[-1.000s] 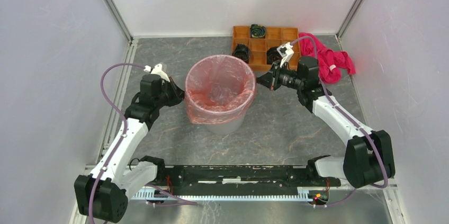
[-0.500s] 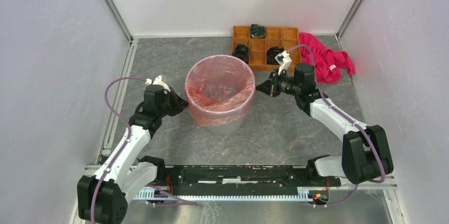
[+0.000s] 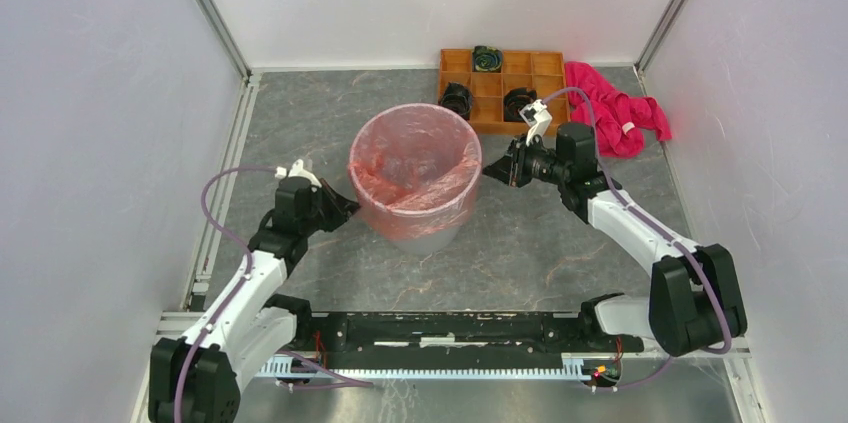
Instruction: Put the trash bags into the trash bin
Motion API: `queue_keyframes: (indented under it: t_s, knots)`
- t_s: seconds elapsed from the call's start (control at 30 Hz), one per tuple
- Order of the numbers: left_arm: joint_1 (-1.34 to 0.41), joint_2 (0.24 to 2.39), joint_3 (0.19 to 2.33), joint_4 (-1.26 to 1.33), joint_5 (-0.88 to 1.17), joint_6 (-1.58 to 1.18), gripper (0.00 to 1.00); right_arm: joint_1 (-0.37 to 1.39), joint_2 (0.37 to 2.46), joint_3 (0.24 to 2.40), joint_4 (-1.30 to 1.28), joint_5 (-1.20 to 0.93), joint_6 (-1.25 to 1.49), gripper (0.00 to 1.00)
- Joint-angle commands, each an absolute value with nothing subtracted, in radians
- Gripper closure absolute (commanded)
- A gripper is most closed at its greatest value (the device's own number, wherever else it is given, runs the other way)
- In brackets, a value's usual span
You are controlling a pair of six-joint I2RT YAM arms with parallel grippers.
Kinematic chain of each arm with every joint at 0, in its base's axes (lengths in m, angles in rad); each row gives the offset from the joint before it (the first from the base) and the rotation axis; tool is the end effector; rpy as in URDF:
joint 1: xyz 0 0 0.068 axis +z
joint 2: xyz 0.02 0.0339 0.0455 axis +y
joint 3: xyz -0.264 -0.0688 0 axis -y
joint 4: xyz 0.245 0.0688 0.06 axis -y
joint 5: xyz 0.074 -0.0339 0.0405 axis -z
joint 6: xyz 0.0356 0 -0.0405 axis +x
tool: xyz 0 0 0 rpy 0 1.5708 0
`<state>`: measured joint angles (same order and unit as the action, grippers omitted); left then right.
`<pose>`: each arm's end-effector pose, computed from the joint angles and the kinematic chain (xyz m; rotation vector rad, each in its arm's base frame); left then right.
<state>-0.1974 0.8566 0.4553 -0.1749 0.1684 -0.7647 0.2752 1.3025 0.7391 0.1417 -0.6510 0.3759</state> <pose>0.1827 -0.0426 0.2131 -0.5257 2.1682 -0.7265 0.2661 0.0975 0.2461 -0.3375 2.0297 1.0590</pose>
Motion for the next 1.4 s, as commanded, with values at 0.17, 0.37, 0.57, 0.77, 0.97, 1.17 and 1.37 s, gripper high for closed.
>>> queue_keyframes:
  t_s: [0.17, 0.37, 0.57, 0.77, 0.97, 1.17, 1.37]
  knots:
    - [-0.192, 0.846, 0.378, -0.102, 0.199, -0.873, 0.98, 0.282, 1.173, 0.746, 0.004, -0.609, 0.276, 0.61]
    - [-0.192, 0.837, 0.460, -0.140, 0.226, -0.847, 0.98, 0.294, 1.051, 0.678, 0.086, -0.752, 0.372, 0.45]
    - [-0.192, 0.838, 0.515, -0.177, 0.231, -0.800, 0.98, 0.398, 0.987, 0.656, 0.097, -0.826, 0.400, 0.27]
    - [-0.192, 0.821, 0.521, -0.194, 0.237, -0.795, 0.98, 0.558, 0.919, 0.629, 0.132, -0.777, 0.438, 0.13]
    - [-0.192, 0.810, 0.528, -0.199, 0.244, -0.793, 0.98, 0.619, 0.917, 0.608, 0.231, -0.683, 0.527, 0.08]
    - [-0.192, 0.793, 0.536, -0.218, 0.241, -0.781, 0.98, 0.641, 0.920, 0.613, 0.247, -0.629, 0.546, 0.07]
    - [-0.192, 0.792, 0.544, -0.226, 0.228, -0.764, 0.98, 0.643, 0.877, 0.587, 0.132, -0.611, 0.458, 0.07]
